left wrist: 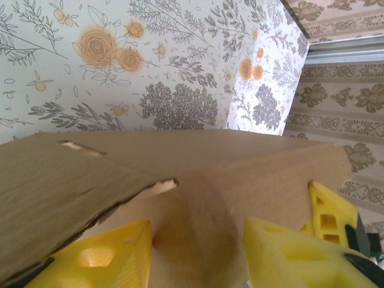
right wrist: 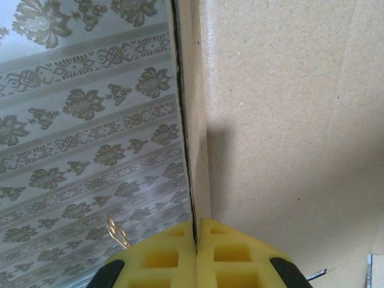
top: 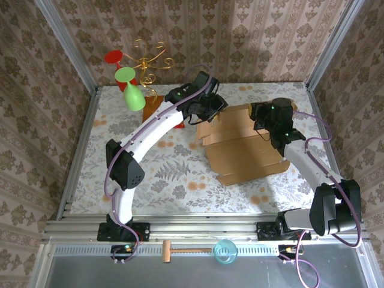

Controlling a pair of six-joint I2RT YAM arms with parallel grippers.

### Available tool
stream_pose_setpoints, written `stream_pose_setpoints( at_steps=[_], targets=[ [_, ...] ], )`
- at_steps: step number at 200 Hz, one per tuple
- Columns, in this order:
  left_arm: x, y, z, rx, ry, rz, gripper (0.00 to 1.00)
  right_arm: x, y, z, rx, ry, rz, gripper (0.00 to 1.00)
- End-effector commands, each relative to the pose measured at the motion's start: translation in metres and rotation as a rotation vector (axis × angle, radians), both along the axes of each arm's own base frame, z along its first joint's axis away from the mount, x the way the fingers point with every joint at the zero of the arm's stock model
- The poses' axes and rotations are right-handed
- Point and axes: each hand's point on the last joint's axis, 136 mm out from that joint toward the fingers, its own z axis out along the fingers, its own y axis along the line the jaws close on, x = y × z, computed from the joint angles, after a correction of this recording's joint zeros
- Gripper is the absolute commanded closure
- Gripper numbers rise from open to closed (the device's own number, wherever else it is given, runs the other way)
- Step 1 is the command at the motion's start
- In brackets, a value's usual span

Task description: Fold the paper box

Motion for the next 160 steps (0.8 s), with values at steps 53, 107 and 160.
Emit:
stream_pose_setpoints(
  at_steps=[53,107,160],
  targets=[
    [0.017,0.017,-0.012,-0.027,0.02,0.089,0.89,-0.01,0.002,0.009,0.023,-0.05,-0.01,1.0],
    [0.019,0.024,-0.017,-0.039,0.022,0.114,1.0,-0.008,0.005,0.003,0.06,-0.093,0.008,0.85],
    [0.019,0.029,-0.021,-0.05,0.026,0.127,1.0,-0.008,0.004,-0.011,0.052,-0.098,0.027,0.47]
  ],
)
